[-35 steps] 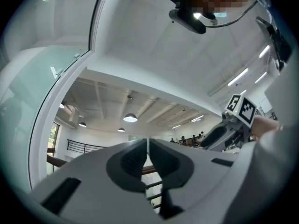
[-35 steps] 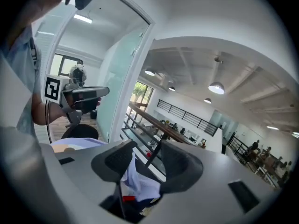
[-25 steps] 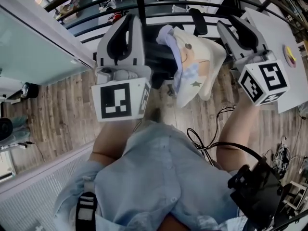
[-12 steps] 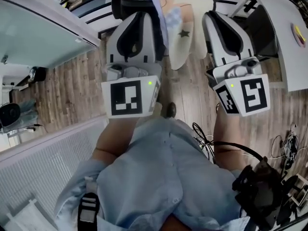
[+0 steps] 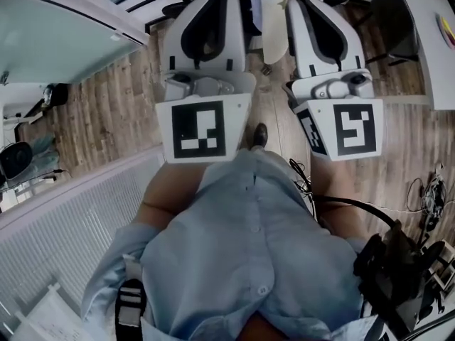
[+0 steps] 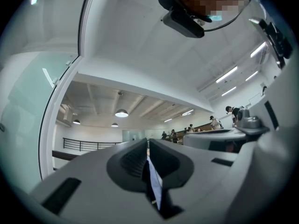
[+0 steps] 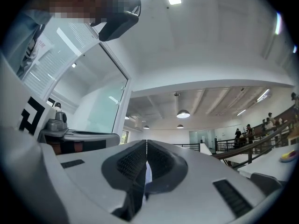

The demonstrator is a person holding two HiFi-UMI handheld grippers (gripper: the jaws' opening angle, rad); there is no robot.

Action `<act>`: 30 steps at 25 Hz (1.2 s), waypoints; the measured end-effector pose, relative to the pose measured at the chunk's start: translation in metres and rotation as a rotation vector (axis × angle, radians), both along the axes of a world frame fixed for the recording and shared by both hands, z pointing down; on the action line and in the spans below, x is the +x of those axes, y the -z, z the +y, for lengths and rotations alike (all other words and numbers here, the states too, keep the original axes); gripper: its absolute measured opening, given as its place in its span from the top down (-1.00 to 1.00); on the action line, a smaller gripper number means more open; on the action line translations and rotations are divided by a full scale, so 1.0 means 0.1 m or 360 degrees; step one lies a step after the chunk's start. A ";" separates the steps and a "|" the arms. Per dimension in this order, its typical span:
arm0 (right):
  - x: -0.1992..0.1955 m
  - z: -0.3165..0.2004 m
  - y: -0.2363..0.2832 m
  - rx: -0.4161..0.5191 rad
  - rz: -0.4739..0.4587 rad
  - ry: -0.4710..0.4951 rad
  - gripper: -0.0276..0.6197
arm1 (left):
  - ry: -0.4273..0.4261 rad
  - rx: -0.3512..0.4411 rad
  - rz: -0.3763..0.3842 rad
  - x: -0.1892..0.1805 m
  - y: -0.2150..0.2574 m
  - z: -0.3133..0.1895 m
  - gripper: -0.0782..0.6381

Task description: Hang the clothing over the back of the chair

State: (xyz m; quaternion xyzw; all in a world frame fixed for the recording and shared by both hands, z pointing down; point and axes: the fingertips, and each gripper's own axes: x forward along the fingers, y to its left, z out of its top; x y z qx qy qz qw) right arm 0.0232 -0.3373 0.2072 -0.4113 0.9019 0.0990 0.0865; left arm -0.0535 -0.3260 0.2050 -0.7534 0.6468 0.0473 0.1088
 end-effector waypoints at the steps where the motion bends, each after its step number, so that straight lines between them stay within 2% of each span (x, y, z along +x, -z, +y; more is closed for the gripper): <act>1: -0.05 0.05 0.00 0.0005 0.0006 -0.0003 0.87 | -0.0012 0.0000 0.0004 -0.02 -0.01 0.05 0.73; 8: -0.42 0.39 0.05 0.0044 0.0053 -0.0031 0.88 | -0.0067 0.0065 0.0046 -0.31 0.05 0.44 0.73; 30: -0.66 0.50 0.20 0.0130 0.0114 -0.0137 0.88 | -0.0127 0.0096 0.0087 -0.57 0.15 0.50 0.73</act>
